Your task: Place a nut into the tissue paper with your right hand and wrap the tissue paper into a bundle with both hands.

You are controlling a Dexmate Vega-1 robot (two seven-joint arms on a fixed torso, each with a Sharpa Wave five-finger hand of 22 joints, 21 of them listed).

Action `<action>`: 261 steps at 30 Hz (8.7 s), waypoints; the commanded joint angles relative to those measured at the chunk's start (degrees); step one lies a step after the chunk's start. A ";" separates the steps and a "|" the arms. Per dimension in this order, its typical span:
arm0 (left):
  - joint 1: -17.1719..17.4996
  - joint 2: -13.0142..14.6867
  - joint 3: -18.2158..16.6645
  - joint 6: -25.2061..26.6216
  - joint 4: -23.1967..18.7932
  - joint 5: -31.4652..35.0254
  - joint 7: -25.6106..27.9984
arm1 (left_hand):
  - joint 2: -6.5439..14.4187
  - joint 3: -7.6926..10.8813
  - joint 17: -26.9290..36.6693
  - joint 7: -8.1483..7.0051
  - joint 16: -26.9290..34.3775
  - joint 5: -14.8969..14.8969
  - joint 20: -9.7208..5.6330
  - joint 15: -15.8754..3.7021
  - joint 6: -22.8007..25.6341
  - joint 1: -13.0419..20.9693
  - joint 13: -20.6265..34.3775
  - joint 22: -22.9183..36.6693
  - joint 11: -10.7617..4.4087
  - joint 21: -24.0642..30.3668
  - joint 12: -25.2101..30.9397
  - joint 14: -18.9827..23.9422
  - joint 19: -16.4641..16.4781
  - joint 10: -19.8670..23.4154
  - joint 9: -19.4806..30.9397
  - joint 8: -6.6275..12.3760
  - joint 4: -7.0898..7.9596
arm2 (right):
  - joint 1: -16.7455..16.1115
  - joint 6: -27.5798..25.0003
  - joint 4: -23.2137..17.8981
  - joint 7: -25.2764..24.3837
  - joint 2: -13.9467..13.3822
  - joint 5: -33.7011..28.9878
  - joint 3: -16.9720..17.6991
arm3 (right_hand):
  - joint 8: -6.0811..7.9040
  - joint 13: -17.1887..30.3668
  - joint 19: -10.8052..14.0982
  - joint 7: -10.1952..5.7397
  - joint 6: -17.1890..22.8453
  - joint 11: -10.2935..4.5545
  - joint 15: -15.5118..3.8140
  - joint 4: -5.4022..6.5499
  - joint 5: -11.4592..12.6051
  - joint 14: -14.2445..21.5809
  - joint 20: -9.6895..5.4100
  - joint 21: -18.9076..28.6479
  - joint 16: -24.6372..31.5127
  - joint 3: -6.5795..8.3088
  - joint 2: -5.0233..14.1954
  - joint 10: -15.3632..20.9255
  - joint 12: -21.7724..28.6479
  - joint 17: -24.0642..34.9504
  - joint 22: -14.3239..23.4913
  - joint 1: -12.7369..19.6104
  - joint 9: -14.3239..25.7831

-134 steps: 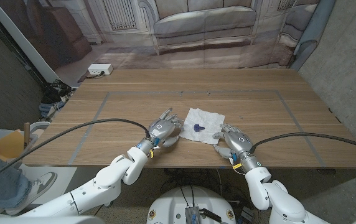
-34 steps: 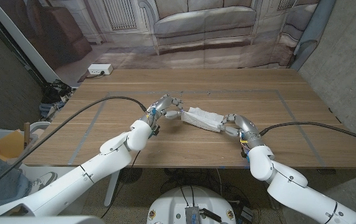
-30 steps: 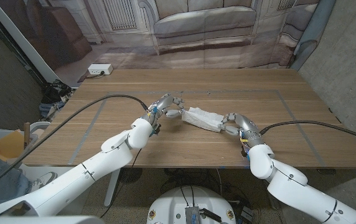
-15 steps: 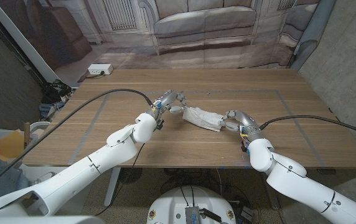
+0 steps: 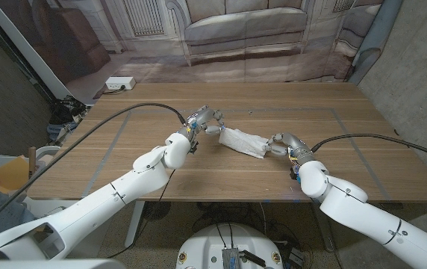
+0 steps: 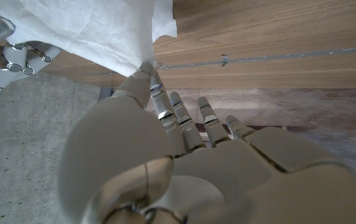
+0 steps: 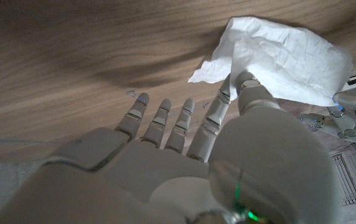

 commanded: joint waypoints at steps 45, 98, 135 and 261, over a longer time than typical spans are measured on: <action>-9.37 -5.18 9.27 3.08 11.66 13.37 0.91 | -0.04 1.67 0.06 2.35 -0.02 -0.04 0.31 -1.34 1.23 -0.24 0.30 0.20 -0.13 -0.05 -0.30 -0.90 -1.50 -0.29 1.56 0.42 -0.14 | 13.38 -6.72 7.47 3.45 0.33 6.28 -7.60 | 0.77 0.12 0.09 -0.11 -0.95 0.34 0.77 -0.11 -1.90 0.62 0.68 0.09 0.01 0.97 1.07 0.37 -0.08 0.38 0.39 0.36 0.78; -10.41 -9.35 12.71 -1.94 21.77 15.16 7.06 | -0.65 2.97 0.29 0.54 0.39 -0.04 0.95 -1.05 -0.43 0.13 1.07 0.15 -1.81 0.17 0.08 -0.88 -1.92 -0.78 0.18 0.66 -0.78 | 13.34 -8.33 6.37 0.81 0.27 2.58 -10.50 | 1.04 0.15 0.68 -0.17 -1.91 0.25 0.24 -0.14 -3.35 1.51 0.73 0.38 0.07 1.06 0.76 0.11 -0.54 0.40 0.39 0.11 0.88; -10.86 -9.03 12.62 -0.95 21.86 13.84 7.51 | -1.92 3.37 0.30 -6.07 -0.13 -0.22 1.62 0.26 -23.18 -0.69 1.79 0.21 -0.74 -0.06 -0.74 -3.38 -3.94 -8.31 -1.50 -8.05 -0.58 | 13.37 -9.15 7.02 0.58 1.02 0.82 -10.62 | -10.03 0.44 0.36 0.33 -22.62 3.64 1.28 1.60 -4.64 -0.64 1.50 0.12 -0.99 -0.49 -1.11 -4.84 -2.93 0.10 0.30 -5.35 -3.16; 7.51 1.27 4.29 6.22 3.58 28.97 11.39 | -8.15 -0.73 0.29 -5.52 -0.54 1.91 1.76 1.24 -28.35 -5.82 1.08 0.32 0.76 -0.31 -0.68 -10.82 -10.63 -17.28 -2.16 -12.38 -0.79 | 2.27 -8.04 11.06 -8.16 10.47 -40.93 -18.83 | -13.25 0.55 1.68 -0.23 -23.28 4.18 2.36 -0.36 0.65 -6.11 2.59 -0.24 -1.35 -1.45 -2.54 -9.45 -3.99 -0.75 -0.03 -4.48 -5.04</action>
